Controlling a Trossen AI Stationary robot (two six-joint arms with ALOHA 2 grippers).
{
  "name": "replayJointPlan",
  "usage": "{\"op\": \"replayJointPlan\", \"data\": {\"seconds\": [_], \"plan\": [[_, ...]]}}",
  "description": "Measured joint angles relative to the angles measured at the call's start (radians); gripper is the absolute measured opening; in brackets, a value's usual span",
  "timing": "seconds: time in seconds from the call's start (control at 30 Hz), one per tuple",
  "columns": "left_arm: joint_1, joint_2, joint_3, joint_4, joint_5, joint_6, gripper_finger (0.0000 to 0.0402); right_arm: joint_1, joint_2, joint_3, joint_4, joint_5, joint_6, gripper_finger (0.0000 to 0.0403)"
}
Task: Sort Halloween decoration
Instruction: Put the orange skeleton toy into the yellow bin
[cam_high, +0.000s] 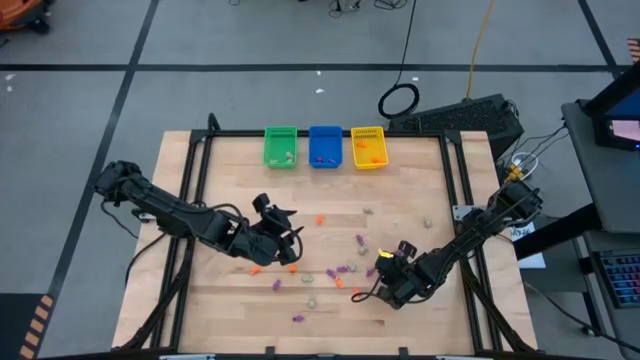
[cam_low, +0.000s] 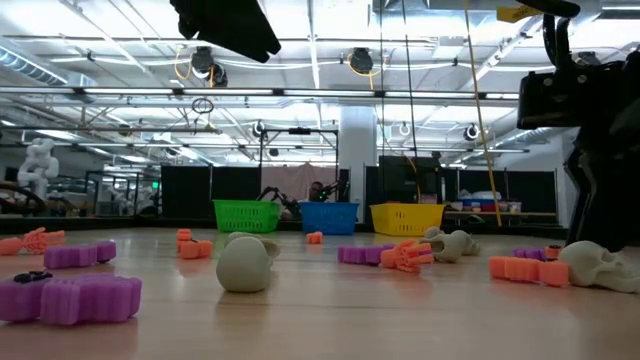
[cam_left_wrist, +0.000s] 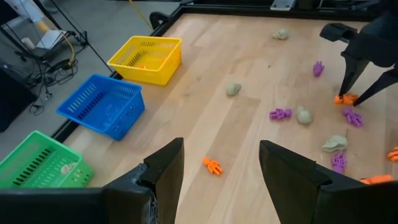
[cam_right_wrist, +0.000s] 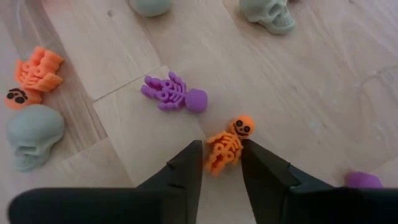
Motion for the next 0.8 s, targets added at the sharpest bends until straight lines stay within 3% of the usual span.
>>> {"op": "replayJointPlan", "data": {"seconds": [0.33,0.8], "plan": [[0.0,0.0,0.0,-0.003,0.003,-0.017,0.0208,0.0,0.001,0.0,-0.003,-0.002,-0.021,0.0055],[0.0,0.0,0.0,-0.005,0.002,-0.017,0.0208,0.008,-0.131,-0.005,-0.043,-0.073,-0.049,0.0052]]}}
